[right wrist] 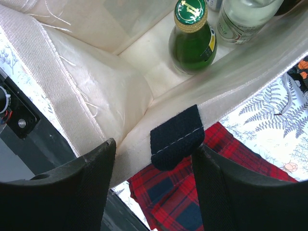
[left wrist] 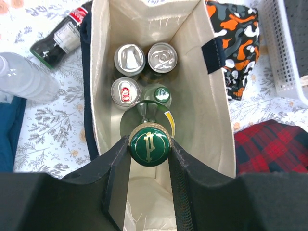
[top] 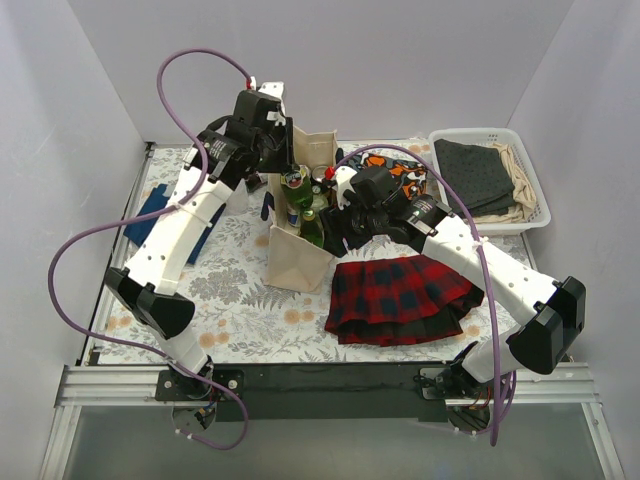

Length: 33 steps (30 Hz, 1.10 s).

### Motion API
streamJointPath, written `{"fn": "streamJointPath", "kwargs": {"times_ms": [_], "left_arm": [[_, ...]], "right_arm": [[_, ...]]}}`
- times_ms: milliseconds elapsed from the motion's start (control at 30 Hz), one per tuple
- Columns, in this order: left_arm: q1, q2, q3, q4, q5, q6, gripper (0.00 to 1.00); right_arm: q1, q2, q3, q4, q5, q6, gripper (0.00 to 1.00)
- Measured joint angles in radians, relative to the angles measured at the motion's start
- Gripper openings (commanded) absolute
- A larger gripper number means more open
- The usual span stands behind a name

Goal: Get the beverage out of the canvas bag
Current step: Take out the drink from the canvas bag.

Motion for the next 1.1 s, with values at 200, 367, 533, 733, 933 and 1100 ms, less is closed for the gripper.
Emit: {"fn": "streamJointPath", "kwargs": {"times_ms": [200,367,533,733,933,1100], "left_arm": [[0.0,0.0,0.072,-0.023,-0.015,0.019,0.0],[0.0,0.0,0.086,-0.025,-0.038,0.035,0.0],[0.0,0.0,0.086,-0.025,-0.068,0.043,0.0],[0.0,0.0,0.093,-0.022,-0.098,0.047,0.0],[0.0,-0.006,0.138,-0.014,-0.122,0.053,0.0],[0.0,-0.034,0.15,0.001,-0.145,0.06,0.0]], "right_arm": [[0.0,0.0,0.0,0.0,0.003,0.0,0.69],[0.0,0.0,0.0,0.0,0.008,0.0,0.69],[0.0,0.0,0.0,0.0,0.011,0.001,0.69],[0.0,0.0,0.0,0.0,0.014,0.003,0.69],[0.0,0.0,0.0,0.0,0.014,0.005,0.7],[0.0,0.0,0.0,0.0,0.014,0.005,0.7]]}}
